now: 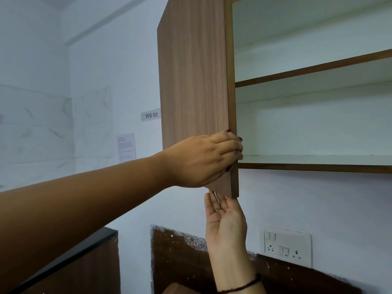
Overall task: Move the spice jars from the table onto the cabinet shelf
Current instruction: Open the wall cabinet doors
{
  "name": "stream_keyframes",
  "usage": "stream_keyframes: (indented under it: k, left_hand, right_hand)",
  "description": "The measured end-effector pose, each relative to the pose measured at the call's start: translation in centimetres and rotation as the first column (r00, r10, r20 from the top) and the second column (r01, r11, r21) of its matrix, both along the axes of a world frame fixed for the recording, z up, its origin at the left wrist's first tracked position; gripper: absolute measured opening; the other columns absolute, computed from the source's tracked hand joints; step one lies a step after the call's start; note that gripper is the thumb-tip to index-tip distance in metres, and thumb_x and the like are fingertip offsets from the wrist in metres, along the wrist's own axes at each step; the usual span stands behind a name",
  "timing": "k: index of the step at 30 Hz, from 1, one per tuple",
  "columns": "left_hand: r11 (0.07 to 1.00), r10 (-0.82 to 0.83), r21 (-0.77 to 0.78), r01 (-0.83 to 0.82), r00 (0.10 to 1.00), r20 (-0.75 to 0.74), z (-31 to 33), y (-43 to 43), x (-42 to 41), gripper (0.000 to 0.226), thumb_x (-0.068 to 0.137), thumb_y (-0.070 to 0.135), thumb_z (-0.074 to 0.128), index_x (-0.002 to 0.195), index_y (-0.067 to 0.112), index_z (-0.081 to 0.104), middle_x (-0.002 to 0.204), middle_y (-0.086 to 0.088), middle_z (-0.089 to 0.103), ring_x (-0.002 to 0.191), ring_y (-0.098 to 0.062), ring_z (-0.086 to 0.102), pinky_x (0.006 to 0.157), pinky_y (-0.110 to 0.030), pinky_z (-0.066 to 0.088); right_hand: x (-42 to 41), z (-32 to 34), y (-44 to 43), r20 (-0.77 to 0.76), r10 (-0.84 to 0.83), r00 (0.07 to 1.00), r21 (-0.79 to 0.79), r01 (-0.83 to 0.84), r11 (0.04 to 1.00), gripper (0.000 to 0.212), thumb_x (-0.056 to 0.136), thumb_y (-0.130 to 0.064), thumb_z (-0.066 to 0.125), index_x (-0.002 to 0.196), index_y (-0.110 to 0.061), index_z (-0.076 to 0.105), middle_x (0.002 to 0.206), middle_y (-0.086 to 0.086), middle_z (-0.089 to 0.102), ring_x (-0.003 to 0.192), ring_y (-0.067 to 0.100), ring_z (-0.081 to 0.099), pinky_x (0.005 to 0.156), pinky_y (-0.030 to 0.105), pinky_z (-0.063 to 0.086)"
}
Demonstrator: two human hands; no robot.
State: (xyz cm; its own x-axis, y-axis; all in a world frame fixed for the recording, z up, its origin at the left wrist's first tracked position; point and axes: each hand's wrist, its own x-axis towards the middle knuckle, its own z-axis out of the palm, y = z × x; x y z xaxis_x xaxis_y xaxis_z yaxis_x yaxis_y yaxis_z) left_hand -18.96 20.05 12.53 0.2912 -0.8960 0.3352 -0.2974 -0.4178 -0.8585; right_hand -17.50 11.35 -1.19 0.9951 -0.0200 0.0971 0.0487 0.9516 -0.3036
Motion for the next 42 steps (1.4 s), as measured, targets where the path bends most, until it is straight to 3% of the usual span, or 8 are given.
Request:
stream_keyframes:
  k: [4,9,13,19,22,27,35,42]
  left_hand:
    - [0.999,0.009,-0.044,-0.009,1.0,-0.002,-0.6,1.1,-1.1,0.039,0.104,0.021,0.039,0.131,0.002,0.061,0.133,-0.014,0.06,0.132,-0.029,0.05,0.116,-0.038,0.036]
    - [0.996,0.019,-0.083,-0.018,1.0,0.006,-1.0,2.6,-2.5,0.037,0.102,0.018,0.044,0.13,0.0,0.061,0.132,-0.017,0.06,0.133,-0.032,0.05,0.115,-0.038,0.037]
    - [0.993,0.024,-0.115,-0.022,1.0,0.014,-1.4,4.2,-3.7,0.035,0.103,0.015,0.047,0.131,0.0,0.061,0.131,-0.017,0.061,0.132,-0.032,0.051,0.114,-0.037,0.039]
    - [0.995,0.023,-0.1,-0.014,0.996,0.088,-1.7,6.3,-5.1,0.033,0.102,0.013,0.049,0.127,-0.004,0.063,0.127,-0.021,0.063,0.128,-0.037,0.055,0.11,-0.046,0.043]
    - [0.996,0.059,-0.076,-0.046,0.984,0.167,-2.0,7.3,-5.7,0.036,0.101,0.017,0.047,0.127,-0.003,0.063,0.127,-0.02,0.064,0.128,-0.038,0.056,0.113,-0.046,0.04]
    - [0.994,0.101,-0.071,-0.088,0.974,0.201,-2.1,8.8,-6.9,0.034,0.099,0.019,0.052,0.122,-0.001,0.067,0.124,-0.018,0.066,0.127,-0.036,0.057,0.111,-0.044,0.042]
    - [0.973,0.226,-0.09,-0.214,0.961,0.162,-2.5,12.4,-8.6,0.038,0.099,0.028,0.055,0.124,0.001,0.064,0.141,-0.018,0.057,0.142,-0.035,0.043,0.107,-0.044,0.046]
    - [0.95,0.301,-0.129,-0.285,0.944,0.132,-3.1,15.1,-10.0,0.036,0.099,0.022,0.047,0.117,-0.002,0.066,0.143,-0.022,0.054,0.144,-0.038,0.038,0.113,-0.047,0.04]
  right_hand:
    - [-1.1,0.0,1.3,-0.012,0.04,0.999,0.023,-0.039,0.999,0.026,0.104,-0.012,0.043,0.119,0.0,0.06,0.11,0.022,0.068,0.099,0.029,0.069,0.082,0.037,0.061]
    - [-2.4,-0.2,2.6,-0.027,0.114,0.993,0.03,-0.113,0.993,0.028,0.103,-0.015,0.046,0.126,-0.005,0.059,0.119,0.018,0.067,0.114,0.03,0.065,0.103,0.044,0.05]
    - [-3.3,-0.4,3.4,-0.019,0.201,0.979,0.044,-0.2,0.979,0.029,0.103,-0.016,0.048,0.127,-0.004,0.06,0.12,0.019,0.068,0.112,0.03,0.066,0.102,0.044,0.05]
    - [-3.9,0.2,3.7,-0.013,0.329,0.944,0.061,-0.327,0.943,0.029,0.102,-0.011,0.049,0.125,0.005,0.058,0.117,0.025,0.066,0.106,0.031,0.068,0.092,0.04,0.057]
    - [-4.1,0.4,4.2,-0.014,0.369,0.929,0.067,-0.368,0.928,0.03,0.099,-0.006,0.053,0.126,0.006,0.056,0.126,0.029,0.061,0.119,0.034,0.063,0.101,0.047,0.051]
    - [-4.7,0.2,5.8,0.004,0.391,0.92,0.089,-0.39,0.916,0.029,0.095,-0.004,0.057,0.121,0.006,0.061,0.123,0.026,0.065,0.119,0.035,0.063,0.106,0.048,0.047]
    - [-5.9,0.0,9.1,0.0,0.423,0.906,0.157,-0.417,0.895,0.028,0.093,-0.001,0.058,0.119,-0.001,0.065,0.111,0.018,0.073,0.09,0.024,0.076,0.077,0.033,0.061]
    - [-6.7,0.2,10.6,0.022,0.536,0.844,0.179,-0.531,0.828,0.026,0.098,-0.007,0.053,0.122,-0.001,0.064,0.107,0.019,0.074,0.092,0.029,0.075,0.078,0.041,0.061]
